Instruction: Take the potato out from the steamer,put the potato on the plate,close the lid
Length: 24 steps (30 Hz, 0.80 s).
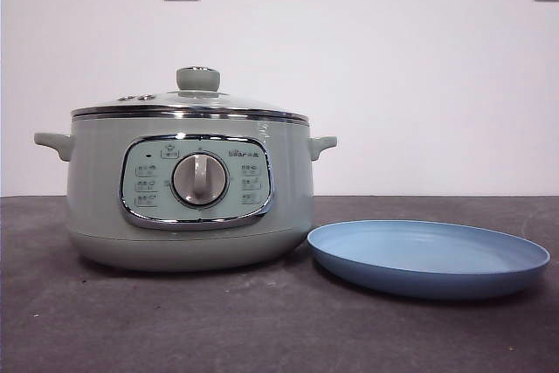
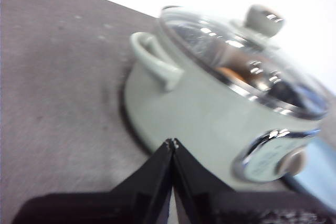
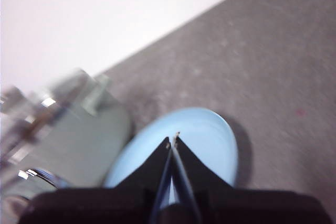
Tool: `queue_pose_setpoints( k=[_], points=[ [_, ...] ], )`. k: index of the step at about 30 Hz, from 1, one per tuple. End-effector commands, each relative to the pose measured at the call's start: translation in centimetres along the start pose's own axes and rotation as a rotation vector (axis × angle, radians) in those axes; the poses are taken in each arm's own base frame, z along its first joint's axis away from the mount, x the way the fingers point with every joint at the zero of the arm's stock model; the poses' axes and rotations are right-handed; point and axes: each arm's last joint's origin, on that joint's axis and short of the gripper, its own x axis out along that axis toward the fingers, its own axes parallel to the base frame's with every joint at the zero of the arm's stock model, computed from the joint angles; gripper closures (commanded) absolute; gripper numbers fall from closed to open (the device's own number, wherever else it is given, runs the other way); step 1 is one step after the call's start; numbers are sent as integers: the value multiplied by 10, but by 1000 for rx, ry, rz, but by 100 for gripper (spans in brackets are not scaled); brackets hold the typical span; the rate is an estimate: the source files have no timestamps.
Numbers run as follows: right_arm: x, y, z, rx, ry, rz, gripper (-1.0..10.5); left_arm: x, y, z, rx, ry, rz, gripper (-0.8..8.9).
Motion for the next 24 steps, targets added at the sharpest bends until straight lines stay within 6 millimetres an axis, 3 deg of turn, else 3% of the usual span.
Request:
queue_pose_setpoints(
  k=[1,5,10,18,24],
  points=[
    [-7,14,20,11,-49,35,958,-8,-10,18,-12,-44,-23,822],
    [-12,28,41,-13,-26,31,958,-18,-22,37,-20,-42,-24,822],
    [-12,47,68,-98,147,56,958,-26,-38,61,25,31,-85,822],
    [-3,73,109,-241,481,143,958,-24,-58,97,116,214,-282,822],
    [-1,94,137,-313,628,194,958,-21,-67,115,145,357,-405,822]
  ],
)
